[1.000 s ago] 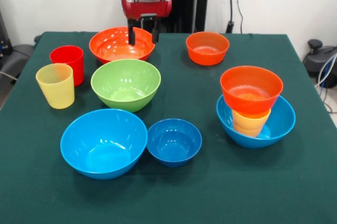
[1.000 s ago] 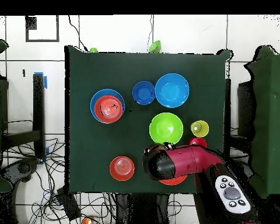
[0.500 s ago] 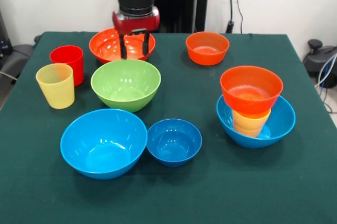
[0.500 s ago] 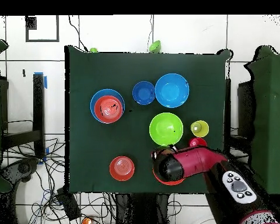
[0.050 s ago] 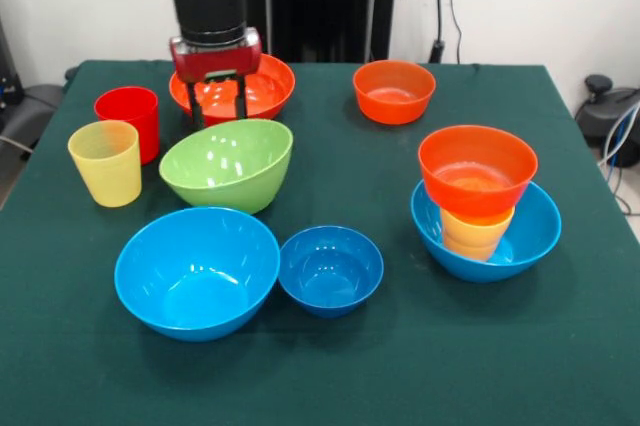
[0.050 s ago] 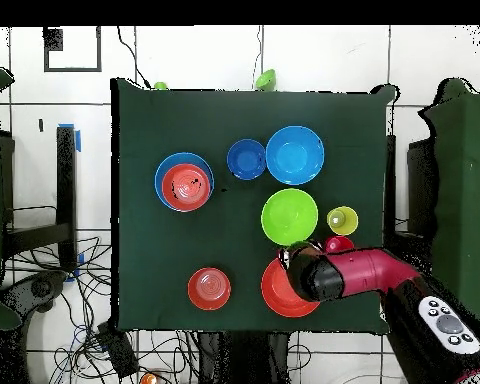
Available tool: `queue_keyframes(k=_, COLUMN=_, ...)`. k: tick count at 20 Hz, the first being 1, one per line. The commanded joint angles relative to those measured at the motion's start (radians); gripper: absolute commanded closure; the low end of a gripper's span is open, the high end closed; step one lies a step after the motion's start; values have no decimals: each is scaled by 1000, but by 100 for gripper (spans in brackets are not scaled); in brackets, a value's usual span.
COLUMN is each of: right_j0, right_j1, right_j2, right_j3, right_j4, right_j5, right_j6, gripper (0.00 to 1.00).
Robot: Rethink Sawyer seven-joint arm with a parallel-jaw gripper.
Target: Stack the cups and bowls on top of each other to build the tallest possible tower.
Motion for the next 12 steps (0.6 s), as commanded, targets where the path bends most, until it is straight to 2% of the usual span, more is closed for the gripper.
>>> queue_keyframes(k=1, right_j0=-38, right_j1=59, right_j2=174, right_j3=-142, right_j4=-63, right_j5=150, right_j6=-423, gripper=0)
queue_keyframes(k=4, right_j0=-56, right_j1=61, right_j2=208, right_j3=-154, right_j4=-55, right_j5=178, right_j6=-448, gripper=0)
queue_keyframes(k=12, right_j0=-59, right_j1=-8, right_j2=250, right_j3=-135, right_j4=-24, right_j5=242, right_j6=-446, gripper=0)
